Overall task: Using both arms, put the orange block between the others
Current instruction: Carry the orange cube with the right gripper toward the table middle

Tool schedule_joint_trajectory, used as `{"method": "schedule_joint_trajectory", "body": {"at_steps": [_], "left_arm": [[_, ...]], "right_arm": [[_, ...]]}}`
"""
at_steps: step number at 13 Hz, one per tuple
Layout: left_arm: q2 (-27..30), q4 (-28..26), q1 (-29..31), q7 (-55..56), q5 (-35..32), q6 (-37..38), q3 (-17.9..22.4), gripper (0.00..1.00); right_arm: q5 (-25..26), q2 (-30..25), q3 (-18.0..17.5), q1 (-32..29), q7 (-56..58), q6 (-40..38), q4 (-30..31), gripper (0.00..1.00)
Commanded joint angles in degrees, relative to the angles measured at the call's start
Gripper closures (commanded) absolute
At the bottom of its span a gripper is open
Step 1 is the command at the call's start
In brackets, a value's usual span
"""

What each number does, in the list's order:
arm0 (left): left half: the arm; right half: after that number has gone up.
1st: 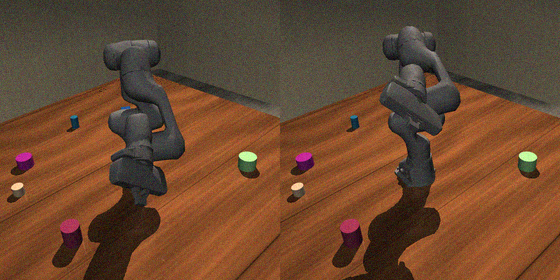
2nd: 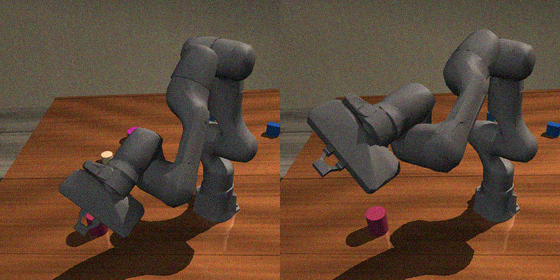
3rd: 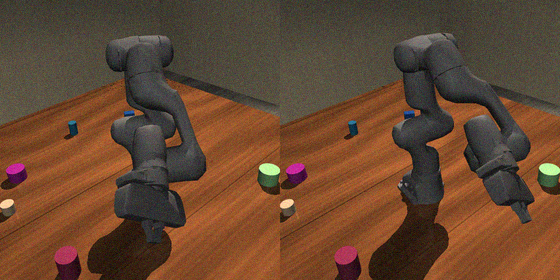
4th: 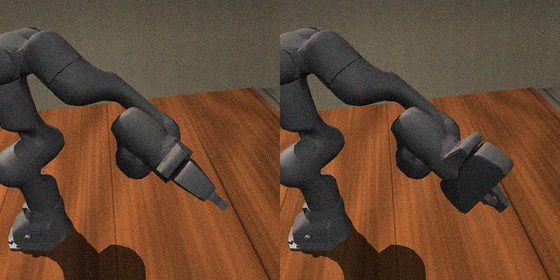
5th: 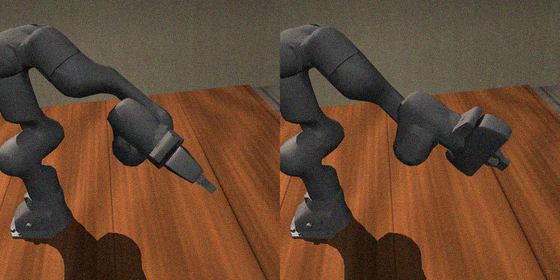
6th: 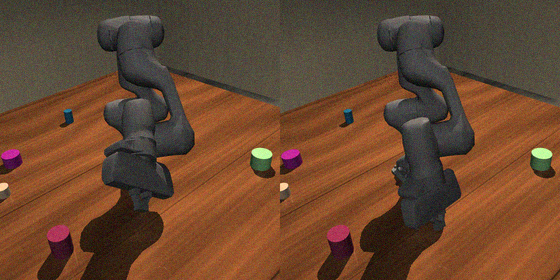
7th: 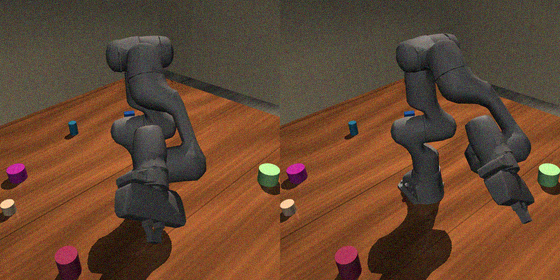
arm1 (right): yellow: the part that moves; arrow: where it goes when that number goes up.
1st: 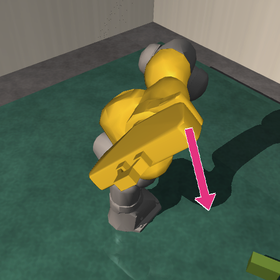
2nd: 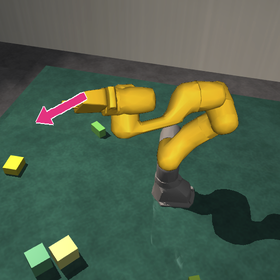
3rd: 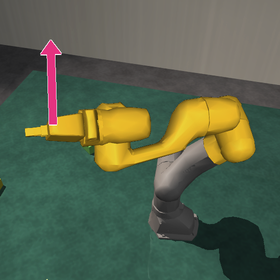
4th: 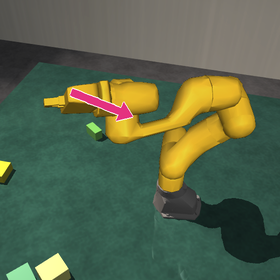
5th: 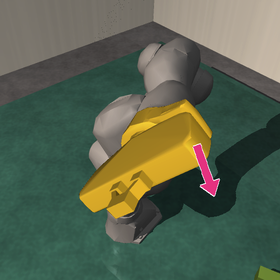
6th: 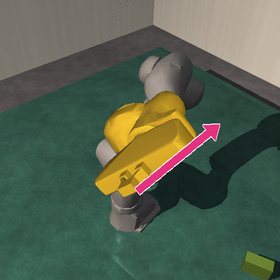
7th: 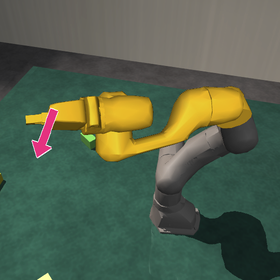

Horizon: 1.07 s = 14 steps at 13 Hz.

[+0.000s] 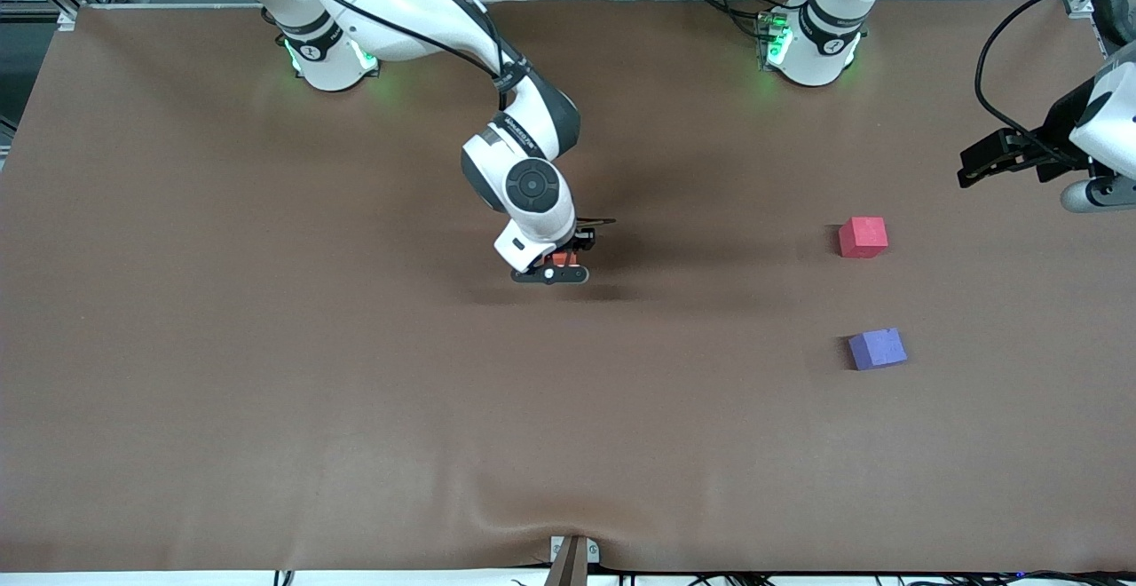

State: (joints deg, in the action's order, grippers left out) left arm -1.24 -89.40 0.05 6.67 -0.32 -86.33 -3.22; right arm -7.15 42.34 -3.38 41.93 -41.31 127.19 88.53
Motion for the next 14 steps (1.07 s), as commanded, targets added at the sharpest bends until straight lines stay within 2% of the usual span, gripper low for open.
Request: {"method": "schedule_joint_trajectory", "body": {"at_steps": [1,2,3,4,11,14], "left_arm": [[-1.83,2.12,-0.14,-0.44,-0.12,0.54,-0.3,0.0],[-2.09,2.03,-0.14,-0.52,-0.12,0.54,-0.3,0.0],[-2.1,1.95,-0.23,-0.09,-0.03,0.63,-0.3,0.0],[-2.18,1.6,0.21,-0.52,0.23,0.81,-0.3,0.0],[-2.53,2.82,-0.31,-0.6,0.59,1.69,-0.38,0.0],[-4.02,3.96,-2.86,-0.26,0.15,1.6,-0.38,0.0]], "right_arm": [[0.73,2.31,0.57,0.35,-1.5,-0.28,-2.75,1.0],[0.73,2.75,0.57,0.26,-1.58,-0.28,-3.1,0.77],[0.73,2.75,0.57,0.26,-1.58,-0.28,-3.1,0.16],[0.82,2.66,0.57,0.26,-1.5,-0.28,-3.1,0.0],[0.55,-1.81,0.65,-2.46,-0.97,-2.73,-4.07,0.0],[1.17,-3.48,0.74,-5.0,0.43,-3.26,-4.16,0.0]]}}
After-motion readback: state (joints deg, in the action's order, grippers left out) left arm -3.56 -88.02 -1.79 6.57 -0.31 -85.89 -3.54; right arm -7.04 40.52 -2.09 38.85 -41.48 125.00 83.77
